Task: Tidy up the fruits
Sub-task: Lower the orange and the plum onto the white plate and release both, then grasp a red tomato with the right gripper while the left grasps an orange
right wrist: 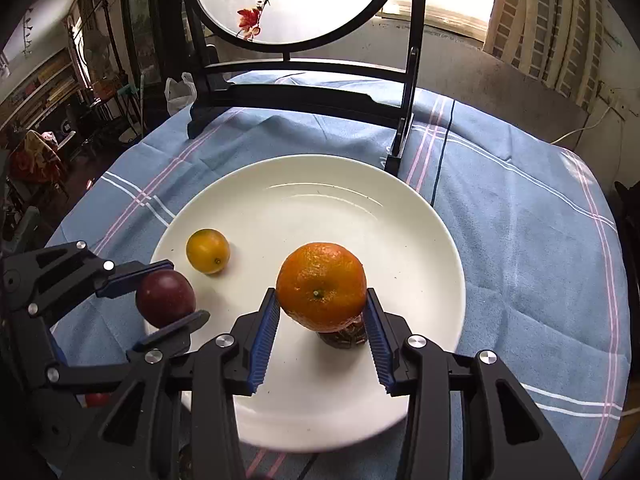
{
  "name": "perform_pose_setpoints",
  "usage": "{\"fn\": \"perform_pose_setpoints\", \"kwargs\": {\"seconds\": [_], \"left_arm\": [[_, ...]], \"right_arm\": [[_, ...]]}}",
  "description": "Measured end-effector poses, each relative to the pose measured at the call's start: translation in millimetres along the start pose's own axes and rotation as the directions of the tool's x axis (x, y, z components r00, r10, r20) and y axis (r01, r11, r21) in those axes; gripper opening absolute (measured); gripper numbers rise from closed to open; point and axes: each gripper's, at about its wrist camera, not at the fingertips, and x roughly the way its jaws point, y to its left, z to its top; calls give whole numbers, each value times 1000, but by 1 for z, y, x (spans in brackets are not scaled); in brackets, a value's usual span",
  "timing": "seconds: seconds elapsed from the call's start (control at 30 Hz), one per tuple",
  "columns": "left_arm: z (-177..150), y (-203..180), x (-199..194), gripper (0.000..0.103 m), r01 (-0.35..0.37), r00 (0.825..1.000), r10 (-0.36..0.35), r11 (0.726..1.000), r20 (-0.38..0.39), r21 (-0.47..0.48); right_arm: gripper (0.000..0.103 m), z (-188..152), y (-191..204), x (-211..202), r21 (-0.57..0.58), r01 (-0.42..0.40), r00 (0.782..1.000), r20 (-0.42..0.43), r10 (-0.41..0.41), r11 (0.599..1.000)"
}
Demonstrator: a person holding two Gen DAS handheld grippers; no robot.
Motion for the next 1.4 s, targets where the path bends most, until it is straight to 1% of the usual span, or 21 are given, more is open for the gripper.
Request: {"fn": "perform_pose_setpoints", "kwargs": {"seconds": [0.07,0.1,0.13,0.17,0.3,0.43,0.5,0.57,0.67,0.77,0.9,0.97,1.0,1.03,1.17,1.23,1.27,1.3,1.33,1.37,1.4], "left_arm": [[3,-1,2,41,-8,1000,8,1000,4,4],[3,-1,2,52,-17,1000,17,1000,11,4],[4,0,1,58,-27,999,27,1000,24,2],[4,1,-2,66,-37,998,37,999,41,-1],[1,10,-14,66,-35,997,37,999,61,-23],[-12,17,-45,67,-34,991,40,998,130,-51],[-24,19,-66,77,-25,983,36,998,179,-62],[-40,17,-90,81,-17,972,31,998,232,-63],[-72,14,-118,81,18,964,-3,998,266,-55],[-106,12,-135,81,53,965,-37,997,260,-53],[-155,13,-143,81,88,974,-73,994,215,-62],[-175,14,-140,81,98,980,-86,994,181,-58],[-183,13,-138,81,100,982,-90,993,163,-56],[-190,13,-136,81,99,985,-90,994,149,-56],[-206,13,-131,81,118,988,-110,991,112,-63],[-206,12,-126,81,140,986,-134,988,97,-62],[-206,10,-125,81,148,986,-142,987,92,-60],[-204,7,-123,81,160,984,-154,986,87,-54],[-203,2,-121,79,175,982,-171,984,83,-44],[-201,-3,-119,71,191,979,-188,981,76,-30],[-199,-8,-116,59,210,976,-208,978,65,-15]], "right_arm": [[44,5,0,8,10,6,1000,-3,-6,1000],[50,7,-1,10,15,11,1000,-1,-11,1000],[56,9,-2,9,24,20,1000,7,-20,1000],[57,10,-3,6,35,22,999,26,-23,999],[57,10,-8,-19,63,0,997,80,-5,998],[60,-9,-4,-62,54,-18,990,138,11,998],[64,-28,4,-88,23,-36,985,168,31,999],[67,-53,15,-111,-15,-52,981,188,54,999],[69,-95,34,-133,-68,-78,980,177,89,995],[69,-139,53,-137,-108,-105,985,124,119,989],[68,-192,74,-124,-158,-78,996,40,85,984],[68,-207,79,-111,-169,-71,997,-3,72,983],[67,-211,80,-103,-164,-68,998,-16,66,984],[63,-211,79,-97,-151,-71,997,-28,67,986],[54,-202,73,-75,-91,-79,996,-51,74,993],[41,-196,72,-70,-80,-86,996,-46,83,993],[37,-193,72,-68,-82,-90,995,-45,87,992],[28,-191,73,-67,-86,-114,993,-53,110,990],[28,-192,74,-68,-92,-113,993,-55,108,989],[28,-192,76,-70,-103,-102,994,-51,97,989],[28,-193,77,-73,-114,-102,994,-45,98,988]]}}
